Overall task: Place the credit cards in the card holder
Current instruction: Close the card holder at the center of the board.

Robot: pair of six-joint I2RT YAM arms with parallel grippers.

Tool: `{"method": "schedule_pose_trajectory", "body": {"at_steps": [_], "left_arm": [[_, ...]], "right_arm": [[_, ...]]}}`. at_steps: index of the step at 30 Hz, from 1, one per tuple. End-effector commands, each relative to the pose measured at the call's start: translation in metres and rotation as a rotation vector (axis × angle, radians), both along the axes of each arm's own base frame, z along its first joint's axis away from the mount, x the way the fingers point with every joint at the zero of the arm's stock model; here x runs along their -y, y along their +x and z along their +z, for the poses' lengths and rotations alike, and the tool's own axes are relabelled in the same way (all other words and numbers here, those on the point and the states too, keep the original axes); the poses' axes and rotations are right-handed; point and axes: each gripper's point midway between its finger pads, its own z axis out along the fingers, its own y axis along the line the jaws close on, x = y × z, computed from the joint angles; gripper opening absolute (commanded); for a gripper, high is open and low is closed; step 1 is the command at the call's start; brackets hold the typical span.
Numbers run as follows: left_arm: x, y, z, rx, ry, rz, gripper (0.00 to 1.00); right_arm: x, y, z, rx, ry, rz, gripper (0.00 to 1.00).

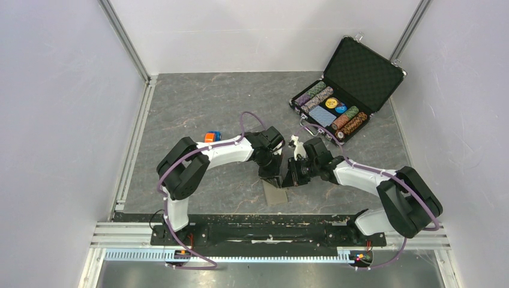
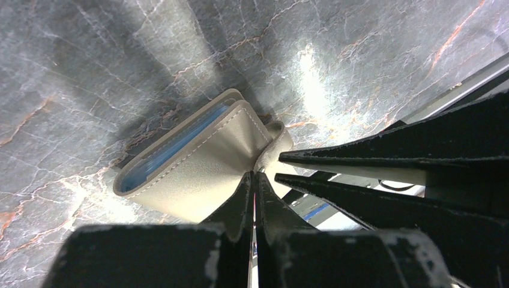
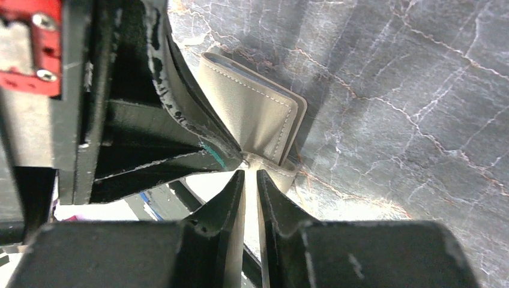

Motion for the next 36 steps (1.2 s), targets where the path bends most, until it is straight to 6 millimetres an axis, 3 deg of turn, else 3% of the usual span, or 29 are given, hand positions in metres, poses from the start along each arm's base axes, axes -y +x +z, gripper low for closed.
{"method": "schedule_pose_trajectory", "body": {"at_steps": [1,29,31,36], "left_arm": [[0.004,0.010,0.020,0.075,-0.023,-0.028,0.02],[-0.014,0.002,-0.002,0.068,0.113,-0.073,0.03],[-0.014,0.003,-0.001,0.074,0.115,-0.072,0.06],[-0.012,0.010,0.008,0.115,0.109,-0.077,0.30]], "right_arm": [[-0.009,0.007,0.017,0.050,0.067,0.012,0.14],[-0.013,-0.002,-0.011,-0.044,0.064,0.024,0.13],[-0.014,-0.002,-0.010,-0.045,0.068,0.025,0.13],[-0.016,-0.005,-0.012,-0.054,0.068,0.037,0.13]]}}
